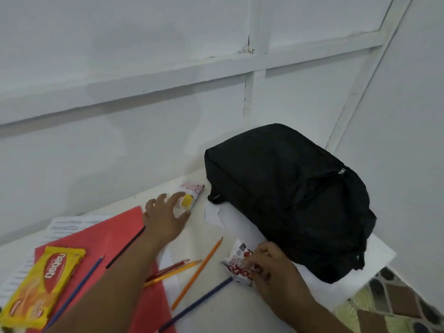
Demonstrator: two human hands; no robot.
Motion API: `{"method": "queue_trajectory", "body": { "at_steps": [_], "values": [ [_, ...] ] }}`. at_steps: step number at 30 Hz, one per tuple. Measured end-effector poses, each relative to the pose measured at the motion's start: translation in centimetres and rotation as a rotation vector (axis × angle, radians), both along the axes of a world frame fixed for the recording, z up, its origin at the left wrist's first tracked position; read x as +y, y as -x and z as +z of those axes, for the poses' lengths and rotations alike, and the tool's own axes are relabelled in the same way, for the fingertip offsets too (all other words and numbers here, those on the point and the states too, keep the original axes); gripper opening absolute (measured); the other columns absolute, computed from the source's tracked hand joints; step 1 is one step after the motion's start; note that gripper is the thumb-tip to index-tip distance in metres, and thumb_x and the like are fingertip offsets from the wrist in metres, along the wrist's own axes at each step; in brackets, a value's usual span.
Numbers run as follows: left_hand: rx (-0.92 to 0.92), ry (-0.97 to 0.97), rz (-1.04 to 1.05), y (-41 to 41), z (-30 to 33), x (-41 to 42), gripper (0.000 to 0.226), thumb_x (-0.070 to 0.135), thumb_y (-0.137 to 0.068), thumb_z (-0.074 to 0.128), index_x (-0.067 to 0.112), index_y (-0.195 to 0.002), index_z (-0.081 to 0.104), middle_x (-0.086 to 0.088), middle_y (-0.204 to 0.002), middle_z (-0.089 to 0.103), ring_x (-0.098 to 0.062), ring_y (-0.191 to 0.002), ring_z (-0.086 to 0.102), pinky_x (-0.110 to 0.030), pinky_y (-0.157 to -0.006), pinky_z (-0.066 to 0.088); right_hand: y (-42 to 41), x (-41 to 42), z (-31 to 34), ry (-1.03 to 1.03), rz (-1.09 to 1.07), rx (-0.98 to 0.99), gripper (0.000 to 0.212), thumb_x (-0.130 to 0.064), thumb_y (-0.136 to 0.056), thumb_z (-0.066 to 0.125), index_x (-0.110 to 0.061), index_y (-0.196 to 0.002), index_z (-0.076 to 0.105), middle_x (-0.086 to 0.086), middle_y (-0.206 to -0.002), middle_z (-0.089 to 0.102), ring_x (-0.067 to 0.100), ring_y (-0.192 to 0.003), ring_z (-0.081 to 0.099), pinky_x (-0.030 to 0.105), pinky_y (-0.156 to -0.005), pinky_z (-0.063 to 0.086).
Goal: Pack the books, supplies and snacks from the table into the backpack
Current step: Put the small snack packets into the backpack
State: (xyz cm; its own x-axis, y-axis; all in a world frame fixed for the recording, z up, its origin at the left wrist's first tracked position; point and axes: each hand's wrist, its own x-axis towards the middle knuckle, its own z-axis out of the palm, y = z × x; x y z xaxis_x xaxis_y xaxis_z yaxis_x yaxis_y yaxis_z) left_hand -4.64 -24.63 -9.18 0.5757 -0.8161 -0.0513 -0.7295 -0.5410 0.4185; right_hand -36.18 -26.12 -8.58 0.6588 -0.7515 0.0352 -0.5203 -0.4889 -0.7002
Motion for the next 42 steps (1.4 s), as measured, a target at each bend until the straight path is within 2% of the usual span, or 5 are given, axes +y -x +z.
{"method": "queue_trajectory", "body": {
  "at_steps": [7,17,24,34,42],
  "values": [
    [-0.168,-0.153,0.005,-0.1,-0.3,-4.2,0.060,0.060,-0.088,0.056,0.047,-0.144,0.039,-0.001,-0.140,0.050,-0.028,-0.137,0.036,-0.051,-0.112,0.025,0.6,1.8,1.3,-0.099,-0.204,-0.272,0.042,-0.006,-0.079,0.081,-0.047,-0.080,0.070,-0.014,-0.096,0.050,0.005,-0.090,0.059,0.008,-0.070,0.044],
    [0.284,0.623,0.127,3.2,2.2,-0.7,0.052,0.012,-0.082,0.080,0.015,-0.131,0.063,-0.011,-0.135,0.038,-0.023,-0.105,0.058,-0.032,-0.089,0.053,0.6,2.2,4.7,-0.225,-0.234,-0.550,0.039,-0.006,-0.088,0.072,-0.040,-0.107,0.070,-0.028,-0.127,0.055,-0.001,-0.118,0.059,0.016,-0.087,0.054],
    [0.286,0.793,-0.035,10.1,6.8,-3.3,0.051,0.033,-0.080,0.080,0.024,-0.128,0.064,0.003,-0.127,0.058,-0.014,-0.109,0.059,-0.029,-0.085,0.054,2.4,0.3,6.7,-0.158,-0.289,-0.616,0.037,-0.010,-0.088,0.073,-0.042,-0.105,0.068,-0.033,-0.114,0.062,-0.004,-0.107,0.063,0.009,-0.081,0.051],
    [0.068,0.594,-0.296,16.1,9.7,-12.2,0.059,0.063,-0.079,0.062,0.033,-0.130,0.060,0.008,-0.134,0.061,-0.013,-0.126,0.052,-0.045,-0.104,0.047,7.8,-4.5,6.7,-0.208,-0.397,-0.671,0.036,-0.013,-0.085,0.075,-0.036,-0.111,0.066,-0.034,-0.113,0.063,-0.003,-0.107,0.064,0.013,-0.081,0.055],
    [-0.100,0.150,-0.307,19.1,11.2,-17.0,0.056,0.060,-0.090,0.058,0.049,-0.142,0.042,0.009,-0.162,0.023,-0.022,-0.151,0.010,-0.056,-0.117,0.010,12.1,-10.0,6.3,-0.297,-0.374,-0.585,0.035,-0.013,-0.087,0.074,-0.036,-0.112,0.066,-0.023,-0.114,0.063,-0.008,-0.107,0.061,0.011,-0.079,0.053]
  ]
}}
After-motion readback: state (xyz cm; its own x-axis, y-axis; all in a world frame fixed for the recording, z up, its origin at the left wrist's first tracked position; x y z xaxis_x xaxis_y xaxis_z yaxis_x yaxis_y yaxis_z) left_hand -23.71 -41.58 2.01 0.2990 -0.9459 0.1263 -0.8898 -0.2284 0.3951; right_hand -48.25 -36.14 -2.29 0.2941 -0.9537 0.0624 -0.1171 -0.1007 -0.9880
